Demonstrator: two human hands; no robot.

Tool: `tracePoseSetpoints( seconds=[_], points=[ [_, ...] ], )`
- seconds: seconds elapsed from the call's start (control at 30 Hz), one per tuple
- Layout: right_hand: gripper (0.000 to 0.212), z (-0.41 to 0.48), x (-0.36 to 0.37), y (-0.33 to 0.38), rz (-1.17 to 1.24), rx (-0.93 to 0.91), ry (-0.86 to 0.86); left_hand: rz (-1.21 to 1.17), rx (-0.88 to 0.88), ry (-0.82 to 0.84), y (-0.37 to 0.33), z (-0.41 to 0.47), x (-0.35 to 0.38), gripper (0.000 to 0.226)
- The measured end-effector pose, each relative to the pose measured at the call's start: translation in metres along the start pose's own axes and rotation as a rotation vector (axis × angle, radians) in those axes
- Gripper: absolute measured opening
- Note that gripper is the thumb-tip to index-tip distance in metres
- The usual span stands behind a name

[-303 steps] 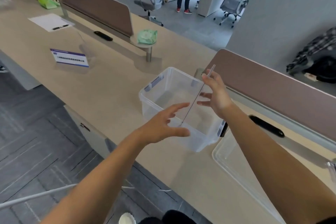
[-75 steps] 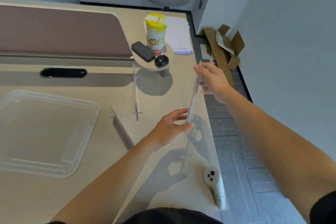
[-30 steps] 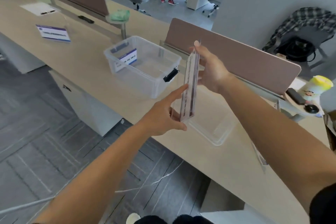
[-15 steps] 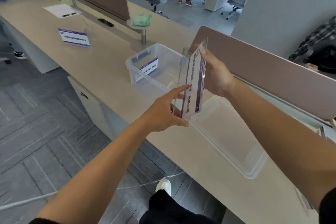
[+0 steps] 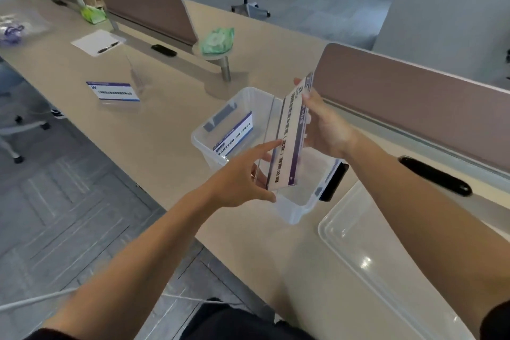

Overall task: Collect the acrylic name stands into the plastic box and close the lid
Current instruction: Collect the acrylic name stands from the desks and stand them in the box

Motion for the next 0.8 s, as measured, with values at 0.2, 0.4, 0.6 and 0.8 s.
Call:
tracePoseSetpoints(
  seconds=[0.2,0.4,0.6,0.8],
  points=[
    [0.081,0.062,-0.005,-0.015,0.090,0.042,-0.159,0.124,0.085,0.136,0.035,0.061,-0.063,0.093],
    [0.090,0.101,0.008,-0.019,0.095,0.081,-0.374,0.067,0.124,0.374,0.081,0.112,-0.116,0.095],
    [0.069,0.125,0.017,-0.041,0.076,0.133,-0.413,0.100,0.148,0.368,0.106,0.140,-0.184,0.085],
    [0.073,0.146,0.027,-0.085,0.110,0.252,-0.519,0.158,0.026,0.081,0.158,0.181,-0.201,0.073]
  ],
)
Point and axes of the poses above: each hand's wrist, its own z-axis towards the middle knuckle, its own x-axis out of the palm, y = z × x, the point moved 2 cm from there along z, towards the middle knuckle, and after that the axes turned 13 degrees about -z, right-handed, at the moved point
